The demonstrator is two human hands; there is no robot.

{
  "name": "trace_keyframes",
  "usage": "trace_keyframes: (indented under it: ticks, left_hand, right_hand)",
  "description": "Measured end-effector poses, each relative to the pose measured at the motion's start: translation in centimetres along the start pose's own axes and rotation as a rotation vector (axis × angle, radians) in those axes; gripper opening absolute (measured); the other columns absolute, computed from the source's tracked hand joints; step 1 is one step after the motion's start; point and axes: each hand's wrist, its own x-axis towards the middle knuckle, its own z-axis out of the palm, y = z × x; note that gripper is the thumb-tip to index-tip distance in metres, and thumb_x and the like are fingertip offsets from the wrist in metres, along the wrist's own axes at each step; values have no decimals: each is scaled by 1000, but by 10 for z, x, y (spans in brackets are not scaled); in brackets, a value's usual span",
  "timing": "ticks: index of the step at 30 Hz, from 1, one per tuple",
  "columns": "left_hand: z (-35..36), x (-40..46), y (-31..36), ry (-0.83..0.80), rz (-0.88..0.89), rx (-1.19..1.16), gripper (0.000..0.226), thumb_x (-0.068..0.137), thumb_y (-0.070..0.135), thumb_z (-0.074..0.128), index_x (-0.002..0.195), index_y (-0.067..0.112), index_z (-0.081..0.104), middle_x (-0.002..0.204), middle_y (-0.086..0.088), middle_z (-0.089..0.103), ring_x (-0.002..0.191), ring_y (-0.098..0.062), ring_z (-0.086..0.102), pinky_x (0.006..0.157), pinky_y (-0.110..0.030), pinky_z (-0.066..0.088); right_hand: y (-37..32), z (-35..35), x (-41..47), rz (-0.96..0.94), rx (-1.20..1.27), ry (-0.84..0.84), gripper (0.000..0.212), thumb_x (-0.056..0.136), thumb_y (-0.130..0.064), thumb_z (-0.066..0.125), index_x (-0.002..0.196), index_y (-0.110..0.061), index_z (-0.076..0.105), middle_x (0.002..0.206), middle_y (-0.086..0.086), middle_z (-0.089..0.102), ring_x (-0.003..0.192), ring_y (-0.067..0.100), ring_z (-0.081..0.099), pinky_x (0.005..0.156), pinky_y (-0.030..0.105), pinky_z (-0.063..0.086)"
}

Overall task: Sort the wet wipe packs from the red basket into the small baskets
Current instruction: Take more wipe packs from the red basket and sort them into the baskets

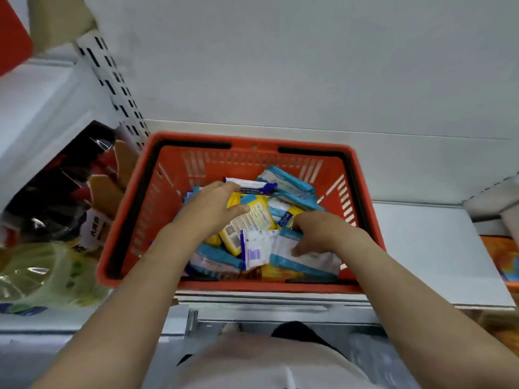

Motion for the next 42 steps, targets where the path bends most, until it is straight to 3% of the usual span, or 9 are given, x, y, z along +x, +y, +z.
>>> trace_keyframes:
  ticks: [5, 12, 17, 22, 27, 30, 35, 39, 42]
  left_hand:
    - [-5, 28, 3, -85, 118, 26, 63, 90, 52, 60, 142, 22, 46, 141, -6, 50, 129, -25, 46, 103, -37, 39]
    - [18, 60, 43, -77, 281, -199, 50, 87, 44, 68, 133, 30, 55, 131, 4, 59, 115, -15, 56, 95, -33, 48]
    - [52, 84, 60, -255, 210, -283, 45, 87, 33, 72, 129, 23, 61, 129, 5, 60, 106, -16, 64, 91, -33, 52]
    - [73, 87, 50, -365, 45, -354, 36, 90, 26, 70, 125, 24, 63, 121, 5, 59, 59, -12, 70, 47, -20, 49]
    - [77, 83, 51, -414, -71, -387, 63, 92, 45, 62, 145, 17, 43, 122, -8, 62, 87, -21, 67, 63, -31, 55]
    - [83, 84, 56, -348, -41, -270, 55, 89, 53, 62, 132, 19, 58, 126, -4, 62, 104, -21, 62, 81, -31, 51]
    - [89, 85, 71, -322, -2, -344, 32, 78, 48, 76, 86, 21, 61, 94, 0, 66, 87, -16, 61, 69, -32, 49]
    - [87, 87, 79, -367, -115, -541, 55, 72, 28, 86, 115, 12, 54, 107, -6, 68, 97, -23, 66, 87, -42, 56]
    - [87, 84, 80, -444, -155, -626, 39, 75, 18, 84, 106, 6, 65, 101, -8, 71, 83, -18, 66, 71, -31, 56]
  right_hand:
    - [15, -2, -5, 90, 206, 214, 30, 79, -47, 74, 74, -27, 53, 84, -3, 63, 78, 19, 58, 61, 28, 37]
    - [32, -20, -35, 334, 505, 732, 31, 94, -45, 58, 95, -15, 51, 92, 9, 65, 86, 33, 61, 68, 40, 48]
    - [43, -21, -49, 327, 622, 724, 34, 91, -42, 64, 109, -14, 58, 105, 7, 68, 97, 28, 64, 79, 44, 55]
    - [49, -15, -51, 294, 707, 713, 27, 91, -40, 65, 108, -20, 58, 99, -5, 64, 84, 14, 60, 59, 21, 47]
    - [49, -11, -51, 266, 726, 721, 28, 91, -40, 65, 109, -20, 59, 97, -7, 64, 82, 11, 59, 55, 17, 43]
    - [53, -9, -52, 243, 771, 716, 26, 90, -41, 66, 107, -23, 59, 93, -11, 62, 80, 8, 61, 54, 16, 44]
    - [56, -4, -55, 211, 840, 729, 29, 86, -41, 71, 107, -23, 62, 94, -11, 66, 80, 2, 63, 59, 20, 52]
    - [56, -2, -60, 182, 905, 753, 30, 82, -38, 76, 105, -29, 59, 90, -19, 62, 78, -4, 61, 56, 13, 47]
    - [57, -3, -62, 165, 981, 742, 37, 80, -35, 80, 108, -30, 57, 95, -18, 64, 83, -2, 64, 56, 13, 50]
